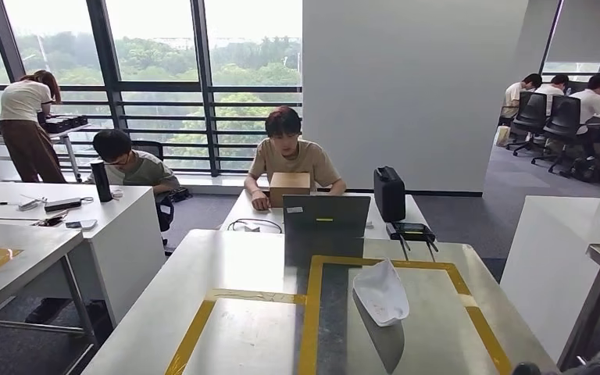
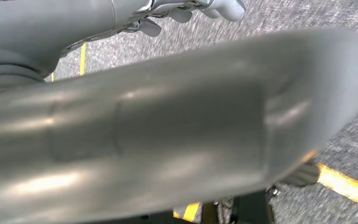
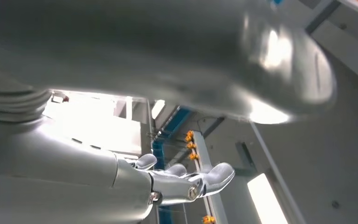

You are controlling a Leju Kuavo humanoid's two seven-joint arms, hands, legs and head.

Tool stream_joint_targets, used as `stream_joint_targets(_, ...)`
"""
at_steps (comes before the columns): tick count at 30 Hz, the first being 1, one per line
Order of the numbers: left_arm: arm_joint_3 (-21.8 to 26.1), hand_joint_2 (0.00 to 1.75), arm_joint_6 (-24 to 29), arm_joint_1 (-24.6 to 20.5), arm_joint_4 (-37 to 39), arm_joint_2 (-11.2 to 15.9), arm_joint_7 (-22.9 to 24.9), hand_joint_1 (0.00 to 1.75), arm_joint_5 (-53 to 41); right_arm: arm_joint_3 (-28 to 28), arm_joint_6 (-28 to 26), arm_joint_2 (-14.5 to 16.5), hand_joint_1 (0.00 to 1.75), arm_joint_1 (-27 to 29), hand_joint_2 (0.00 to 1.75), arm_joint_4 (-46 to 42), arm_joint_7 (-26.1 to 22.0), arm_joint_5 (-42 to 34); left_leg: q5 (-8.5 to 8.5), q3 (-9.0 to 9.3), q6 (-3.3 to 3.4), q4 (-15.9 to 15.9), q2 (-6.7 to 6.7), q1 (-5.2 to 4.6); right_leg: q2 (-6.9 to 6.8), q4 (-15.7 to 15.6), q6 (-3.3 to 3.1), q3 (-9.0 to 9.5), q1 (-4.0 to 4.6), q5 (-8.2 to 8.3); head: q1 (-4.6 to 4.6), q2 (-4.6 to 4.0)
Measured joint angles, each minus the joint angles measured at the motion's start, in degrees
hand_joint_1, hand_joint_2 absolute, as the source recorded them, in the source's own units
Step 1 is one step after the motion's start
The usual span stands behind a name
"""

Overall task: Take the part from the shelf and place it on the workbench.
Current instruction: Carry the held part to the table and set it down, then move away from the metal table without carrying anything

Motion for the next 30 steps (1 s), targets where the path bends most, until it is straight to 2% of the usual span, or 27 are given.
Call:
stream_joint_targets(1,0.0,0.00,0.0,0.0,0.0,0.0,0.0,0.00,0.0,0.0,0.0,0.0,0.00,0.1,0.00,0.1,-0.1,0.0,-0.10,-0.26,-0.34,0.0,-0.08,0.10,-0.05,-0.2,-0.40,-0.34,-0.07,0.63,-0.01,-0.01)
stream_joint_targets(2,0.0,0.00,0.0,0.1,0.0,0.0,0.0,0.00,0.0,0.0,0.1,-0.1,0.00,0.2,0.00,0.2,-0.2,0.0,-1.32,-0.72,-0.63,0.7,-0.24,0.13,-0.11,-0.5,-0.80,-0.83,-0.18,1.45,-0.01,-0.01)
stream_joint_targets(3,0.0,0.00,0.0,0.2,0.0,0.0,0.0,0.00,0.0,0.0,0.1,0.0,0.00,0.3,0.00,0.3,-0.3,0.0,-3.67,-1.40,-0.88,2.5,-0.43,0.17,-0.16,-0.7,-1.09,-1.48,-0.33,2.35,-0.03,-0.02)
stream_joint_targets(5,0.0,0.00,0.0,0.2,0.0,-0.1,0.0,0.00,0.0,0.0,0.1,0.0,0.00,0.6,0.00,0.5,-0.4,0.0,-9.94,-2.77,-1.33,9.0,-0.68,0.37,-0.19,-0.7,-1.32,-3.08,-0.42,3.82,-0.04,-0.01)
stream_joint_targets(6,0.0,0.00,0.0,0.3,0.0,-0.1,0.1,0.00,0.0,0.1,0.1,0.0,0.00,1.0,0.00,0.8,-0.4,-0.1,-11.89,-3.17,-1.58,12.5,-0.69,0.49,-0.21,-0.7,-1.26,-3.98,-0.41,4.52,-0.05,-0.01)
stream_joint_targets(7,0.0,0.00,0.0,0.3,0.1,-0.1,0.1,0.00,0.0,0.1,0.2,0.0,0.00,1.5,0.00,1.1,-0.4,-0.4,-12.43,-3.07,-1.80,15.1,-0.68,0.61,-0.24,-0.6,-1.16,-4.92,-0.42,5.19,-0.04,-0.01)
stream_joint_targets(8,0.0,0.00,0.1,0.4,0.0,-0.1,0.1,0.00,-0.1,0.1,0.2,0.2,0.00,2.1,0.00,1.5,-0.8,-0.8,-11.72,-2.22,-1.96,16.0,-0.68,0.72,-0.28,-0.5,-1.01,-5.85,-0.46,5.85,-0.04,-0.01)
stream_joint_targets(9,0.0,0.00,0.2,0.5,0.0,-0.1,0.1,0.00,-0.3,0.0,0.2,0.5,0.00,2.8,0.00,1.9,-1.6,-1.3,-10.32,-0.34,-2.09,14.9,-0.68,0.86,-0.31,-0.2,-0.80,-6.84,-0.54,6.48,-0.04,-0.01)
stream_joint_targets(10,0.0,0.00,0.3,0.6,0.0,-0.1,0.0,0.00,-0.5,-0.2,0.2,1.1,0.00,3.6,0.00,2.3,-2.8,-1.9,-9.17,2.47,-2.20,11.9,-0.69,1.02,-0.32,0.0,-0.55,-7.74,-0.63,7.07,-0.04,-0.01)
stream_joint_targets(11,0.0,0.00,0.4,0.7,0.0,-0.1,-0.1,0.00,-0.8,-0.7,0.1,1.8,0.00,4.5,0.00,2.5,-4.2,-2.6,-9.13,5.89,-2.29,7.7,-0.77,1.11,-0.32,0.3,-0.24,-8.54,-0.67,7.57,-0.03,-0.01)
stream_joint_targets(12,0.0,0.00,0.5,0.8,0.0,-0.1,-0.3,0.00,-0.9,-1.3,0.1,2.5,0.00,5.4,0.00,2.6,-5.5,-3.4,-9.60,8.65,-2.08,4.0,-0.98,1.06,-0.35,0.5,0.12,-9.09,-0.68,8.02,-0.01,-0.01)
stream_joint_targets(13,0.0,0.00,0.5,0.8,0.0,-0.1,-0.4,0.00,-1.0,-2.2,0.0,3.4,0.00,6.2,0.00,2.7,-6.6,-4.0,-10.37,10.37,-1.77,1.3,-1.16,0.94,-0.41,0.7,0.49,-9.33,-0.66,8.42,-0.01,-0.01)
stream_joint_targets(14,0.0,0.00,0.6,0.9,0.0,-0.1,-0.5,0.00,-1.0,-3.3,0.0,4.3,0.00,7.2,0.00,2.7,-7.5,-4.6,-10.95,11.04,-1.30,0.0,-1.33,0.69,-0.48,0.7,0.89,-9.40,-0.69,8.84,0.02,-0.01)
stream_joint_targets(16,-0.1,0.00,0.6,1.2,0.0,0.0,-0.6,0.00,-1.2,-5.9,0.0,6.2,0.00,9.3,0.00,2.7,-8.7,-5.4,-10.25,10.29,-0.01,-0.4,-1.25,0.46,-0.52,0.6,1.69,-9.48,-0.93,9.40,0.01,-0.02)
stream_joint_targets(17,-0.1,0.00,0.6,1.2,0.0,0.0,-0.6,0.00,-1.3,-7.3,0.0,7.1,0.00,10.4,0.00,2.7,-9.0,-5.6,-9.70,9.80,0.64,-0.5,-1.10,0.44,-0.45,1.2,2.01,-9.87,-1.07,8.55,0.03,-0.02)
stream_joint_targets(18,-0.1,0.00,0.6,1.3,0.0,0.1,-0.6,0.00,-1.5,-8.6,0.0,7.9,0.00,11.3,0.00,2.7,-9.2,-5.7,-9.06,9.16,1.21,-0.6,-0.90,0.48,-0.37,2.7,2.24,-10.57,-1.15,6.64,0.03,-0.02)
stream_joint_targets(20,-0.1,0.00,0.5,1.3,-0.1,0.3,-0.7,0.00,-1.9,-10.8,0.0,9.4,0.00,13.0,0.00,2.7,-8.4,-6.2,-7.76,7.67,1.86,-0.6,-0.54,0.35,-0.28,8.9,2.48,-12.48,-1.16,0.68,0.07,-0.02)
stream_joint_targets(21,-0.2,0.00,0.4,1.3,-0.1,0.4,-0.8,0.00,-2.1,-11.8,0.0,10.0,0.00,14.0,0.00,2.8,-7.4,-6.6,-7.08,6.86,2.01,-0.6,-0.43,0.22,-0.24,12.7,2.51,-13.24,-1.14,-1.58,0.08,-0.01)
stream_joint_targets(22,-0.2,0.00,0.2,1.3,-0.1,0.4,-0.9,0.00,-2.1,-12.8,0.0,10.5,0.00,15.2,0.00,2.9,-5.9,-7.1,-6.40,6.01,2.07,-0.5,-0.37,0.09,-0.19,15.6,2.47,-13.45,-1.08,-2.48,0.08,-0.01)
stream_joint_targets(23,-0.3,0.00,0.1,1.4,-0.1,0.4,-1.0,0.00,-2.2,-13.7,0.2,10.9,0.00,16.3,0.00,3.3,-4.1,-7.9,-5.75,5.10,2.08,-0.3,-0.35,-0.01,-0.14,17.0,2.37,-12.87,-0.98,-2.04,0.09,-0.01)
stream_joint_targets(24,-0.3,0.00,-0.1,1.5,-0.1,0.4,-1.1,0.00,-2.2,-14.6,0.6,11.0,0.00,17.2,0.00,3.9,-2.3,-8.7,-5.19,4.16,2.02,-0.1,-0.31,-0.04,-0.11,16.3,2.22,-11.30,-0.84,-0.61,0.10,-0.01)
stream_joint_targets(25,-0.3,0.00,-0.2,1.6,-0.1,0.4,-1.1,0.00,-2.4,-15.3,1.3,11.0,0.00,17.9,0.00,4.9,-0.8,-9.6,-4.71,3.33,1.91,0.2,-0.26,-0.03,-0.10,13.5,2.02,-8.65,-0.64,0.94,0.10,-0.01)
stream_joint_targets(26,-0.4,0.00,-0.3,1.6,-0.1,0.4,-1.1,0.00,-2.6,-16.1,2.3,11.0,0.00,18.2,0.00,6.3,0.4,-10.5,-4.29,2.66,1.75,0.5,-0.18,-0.04,-0.13,9.3,1.72,-5.44,-0.40,1.35,0.12,-0.01)
stream_joint_targets(27,-0.4,0.00,-0.4,1.6,-0.1,0.4,-1.1,0.00,-2.8,-16.7,3.4,11.0,0.00,18.4,0.00,7.9,1.0,-11.3,-3.87,2.22,1.51,0.7,-0.10,-0.05,-0.16,5.2,1.39,-2.56,-0.16,1.19,0.10,-0.01)
stream_joint_targets(28,-0.4,0.00,-0.4,1.6,-0.1,0.4,-1.1,0.00,-2.9,-17.4,4.3,11.0,0.00,18.5,0.00,9.9,1.4,-11.8,-3.42,2.01,1.22,0.8,-0.03,-0.07,-0.17,2.0,1.03,-0.63,0.06,0.64,0.09,-0.01)
stream_joint_targets(29,-0.4,0.00,-0.3,1.5,-0.1,0.3,-1.1,0.00,-3.0,-18.2,5.2,11.0,0.00,18.5,0.00,12.2,1.6,-12.0,-2.92,1.94,0.89,0.7,0.04,-0.05,-0.19,0.2,0.67,0.17,0.25,0.04,0.05,-0.01)
stream_joint_targets(30,-0.4,0.00,-0.3,1.5,-0.1,0.3,-1.2,0.00,-3.1,-18.8,5.6,11.0,0.00,18.4,0.00,14.5,1.5,-12.0,-2.41,1.94,0.54,0.5,0.08,0.00,-0.18,-0.3,0.33,0.09,0.36,0.29,0.03,-0.01)
